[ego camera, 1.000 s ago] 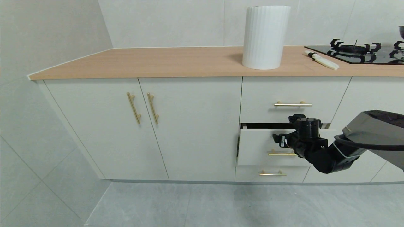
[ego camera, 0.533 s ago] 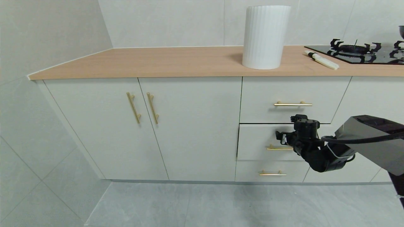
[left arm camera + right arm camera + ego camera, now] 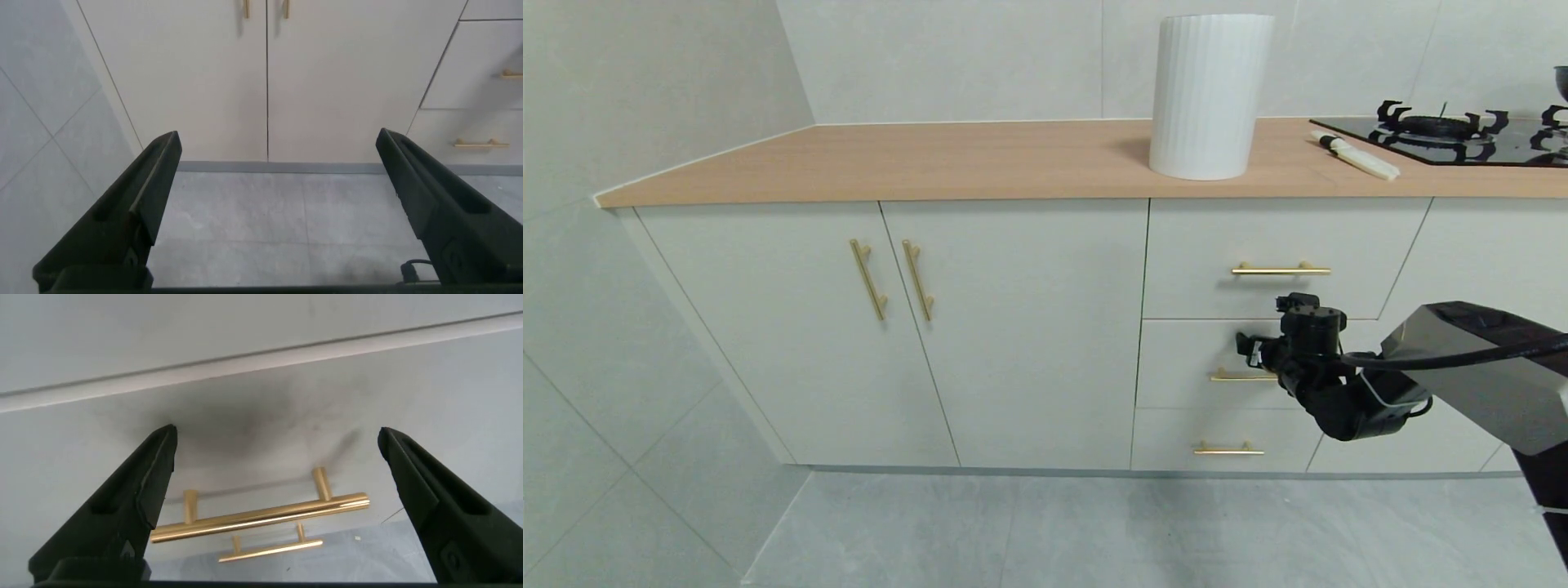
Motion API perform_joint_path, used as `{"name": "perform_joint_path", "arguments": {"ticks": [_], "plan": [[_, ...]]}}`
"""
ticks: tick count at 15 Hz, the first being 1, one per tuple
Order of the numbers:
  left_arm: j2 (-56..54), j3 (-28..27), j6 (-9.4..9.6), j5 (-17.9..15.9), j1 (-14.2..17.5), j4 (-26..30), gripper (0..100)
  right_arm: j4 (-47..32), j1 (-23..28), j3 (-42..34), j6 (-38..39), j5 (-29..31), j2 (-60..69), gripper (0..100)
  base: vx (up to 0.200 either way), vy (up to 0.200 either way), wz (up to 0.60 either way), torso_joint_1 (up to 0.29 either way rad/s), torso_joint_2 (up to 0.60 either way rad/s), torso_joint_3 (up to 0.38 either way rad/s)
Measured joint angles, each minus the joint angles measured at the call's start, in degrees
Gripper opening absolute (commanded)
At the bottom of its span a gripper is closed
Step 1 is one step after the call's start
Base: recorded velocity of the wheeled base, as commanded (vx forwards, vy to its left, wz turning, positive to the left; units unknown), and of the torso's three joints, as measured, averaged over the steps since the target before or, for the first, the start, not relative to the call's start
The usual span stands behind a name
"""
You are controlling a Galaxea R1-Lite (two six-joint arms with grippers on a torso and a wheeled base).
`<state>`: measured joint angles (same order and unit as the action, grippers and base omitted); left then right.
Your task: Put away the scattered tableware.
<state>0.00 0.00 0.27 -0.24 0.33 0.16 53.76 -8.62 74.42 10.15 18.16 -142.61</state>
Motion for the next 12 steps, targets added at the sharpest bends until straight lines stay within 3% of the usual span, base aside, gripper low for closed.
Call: {"name": "perform_joint_path", "arguments": {"ticks": [8,10,12], "plan": [[0.0,0.0,-0.02,0.0,0.0,0.0,100,0.38,0.52,0.1,0.71,0.96,-0.17,100,0.0,0.0,0.0,0.0,0.0,0.0],[0.0,0.0,-0.02,0.0,0.0,0.02,100,-0.28,0.41,-5.55,0.66,-1.19,3.0,100,0.0,0.0,0.0,0.0,0.0,0.0],[0.0,0.0,0.0,-0.02,0.0,0.0,100,-1.76,0.02,-13.84,0.55,-6.95,9.89,100,0.0,0.0,0.0,0.0,0.0,0.0]]}}
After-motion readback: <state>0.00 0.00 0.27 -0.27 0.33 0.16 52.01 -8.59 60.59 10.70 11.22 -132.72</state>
